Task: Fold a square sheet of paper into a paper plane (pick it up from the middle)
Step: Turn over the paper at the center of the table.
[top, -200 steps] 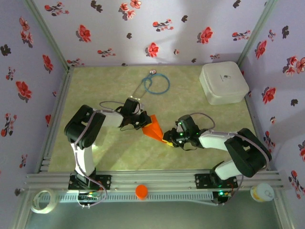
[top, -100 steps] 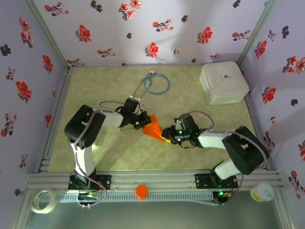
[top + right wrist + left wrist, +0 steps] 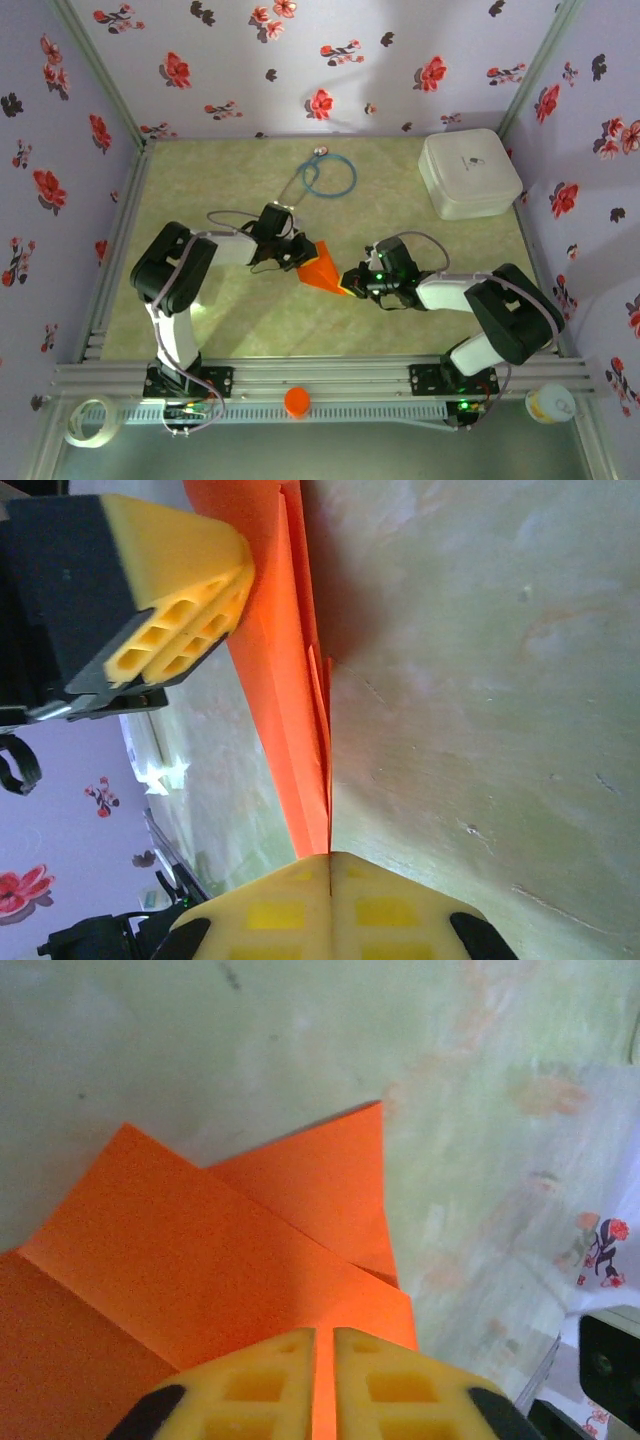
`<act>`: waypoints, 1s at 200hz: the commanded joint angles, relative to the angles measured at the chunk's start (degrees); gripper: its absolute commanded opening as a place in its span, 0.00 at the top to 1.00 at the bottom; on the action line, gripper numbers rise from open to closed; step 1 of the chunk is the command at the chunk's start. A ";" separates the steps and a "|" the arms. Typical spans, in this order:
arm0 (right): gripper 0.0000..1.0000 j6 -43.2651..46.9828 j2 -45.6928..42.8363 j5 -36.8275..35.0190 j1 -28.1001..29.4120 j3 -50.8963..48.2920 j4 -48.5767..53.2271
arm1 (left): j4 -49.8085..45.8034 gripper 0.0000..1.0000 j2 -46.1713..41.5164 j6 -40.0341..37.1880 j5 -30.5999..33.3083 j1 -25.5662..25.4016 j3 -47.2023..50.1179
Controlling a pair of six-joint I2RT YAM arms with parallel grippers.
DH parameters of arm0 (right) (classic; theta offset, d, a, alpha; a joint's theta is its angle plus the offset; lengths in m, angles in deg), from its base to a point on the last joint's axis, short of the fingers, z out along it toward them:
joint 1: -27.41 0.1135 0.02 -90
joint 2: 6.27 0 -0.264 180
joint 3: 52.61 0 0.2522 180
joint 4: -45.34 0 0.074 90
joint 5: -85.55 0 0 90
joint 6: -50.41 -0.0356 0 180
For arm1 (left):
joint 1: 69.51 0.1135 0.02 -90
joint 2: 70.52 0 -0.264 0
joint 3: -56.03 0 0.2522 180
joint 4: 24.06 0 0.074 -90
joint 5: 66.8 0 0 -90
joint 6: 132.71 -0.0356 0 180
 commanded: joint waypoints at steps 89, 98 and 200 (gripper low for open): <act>0.98 14.41 -16.83 -11.46 -0.18 2.14 19.36 | -6.26 0.76 -23.55 -12.85 9.92 -2.25 2.99; 0.98 15.73 -18.07 -12.51 -0.05 2.82 21.24 | -6.83 0.77 -25.31 -14.28 11.24 -2.46 3.37; 0.99 32.39 -24.43 -35.14 8.81 13.38 42.29 | -9.90 0.46 -41.90 -25.98 24.34 -1.75 11.65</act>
